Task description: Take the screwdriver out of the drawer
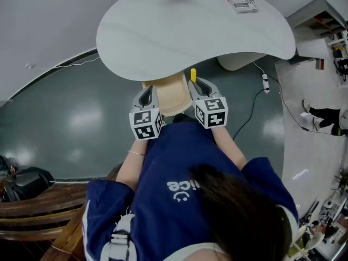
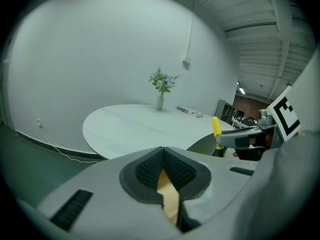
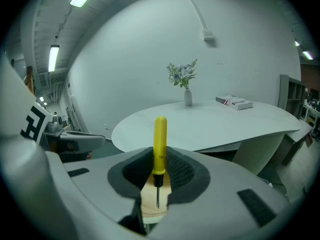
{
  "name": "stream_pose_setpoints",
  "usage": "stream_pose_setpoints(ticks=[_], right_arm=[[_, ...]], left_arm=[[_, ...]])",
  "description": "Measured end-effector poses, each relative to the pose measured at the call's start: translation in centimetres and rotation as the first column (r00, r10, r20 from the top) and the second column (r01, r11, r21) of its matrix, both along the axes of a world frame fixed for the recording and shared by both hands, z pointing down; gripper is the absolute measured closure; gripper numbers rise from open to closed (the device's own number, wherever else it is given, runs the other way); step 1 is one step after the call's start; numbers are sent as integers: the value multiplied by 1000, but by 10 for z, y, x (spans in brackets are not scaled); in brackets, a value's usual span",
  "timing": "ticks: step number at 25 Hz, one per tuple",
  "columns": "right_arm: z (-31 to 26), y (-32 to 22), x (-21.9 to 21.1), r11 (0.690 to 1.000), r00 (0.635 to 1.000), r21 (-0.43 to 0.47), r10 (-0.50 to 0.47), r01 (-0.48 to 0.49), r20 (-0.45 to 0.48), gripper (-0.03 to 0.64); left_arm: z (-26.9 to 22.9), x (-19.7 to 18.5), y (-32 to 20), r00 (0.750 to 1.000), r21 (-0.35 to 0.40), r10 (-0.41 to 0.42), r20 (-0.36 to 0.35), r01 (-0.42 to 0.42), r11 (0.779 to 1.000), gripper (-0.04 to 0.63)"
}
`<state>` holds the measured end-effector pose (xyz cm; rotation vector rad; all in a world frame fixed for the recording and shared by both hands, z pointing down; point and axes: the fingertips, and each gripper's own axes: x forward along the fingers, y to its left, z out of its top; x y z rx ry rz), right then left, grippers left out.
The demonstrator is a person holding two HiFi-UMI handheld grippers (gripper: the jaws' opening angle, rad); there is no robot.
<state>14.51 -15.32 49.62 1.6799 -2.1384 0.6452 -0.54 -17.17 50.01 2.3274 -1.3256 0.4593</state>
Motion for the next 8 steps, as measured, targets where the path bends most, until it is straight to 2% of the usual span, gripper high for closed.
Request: stream_pose_setpoints(ticks=[8], right_arm=[[-2, 2, -1, 1000, 1000, 13, 14, -13, -4, 534]], left_arm=[[0, -3, 3, 1000, 3, 5, -3, -5, 1000, 591]])
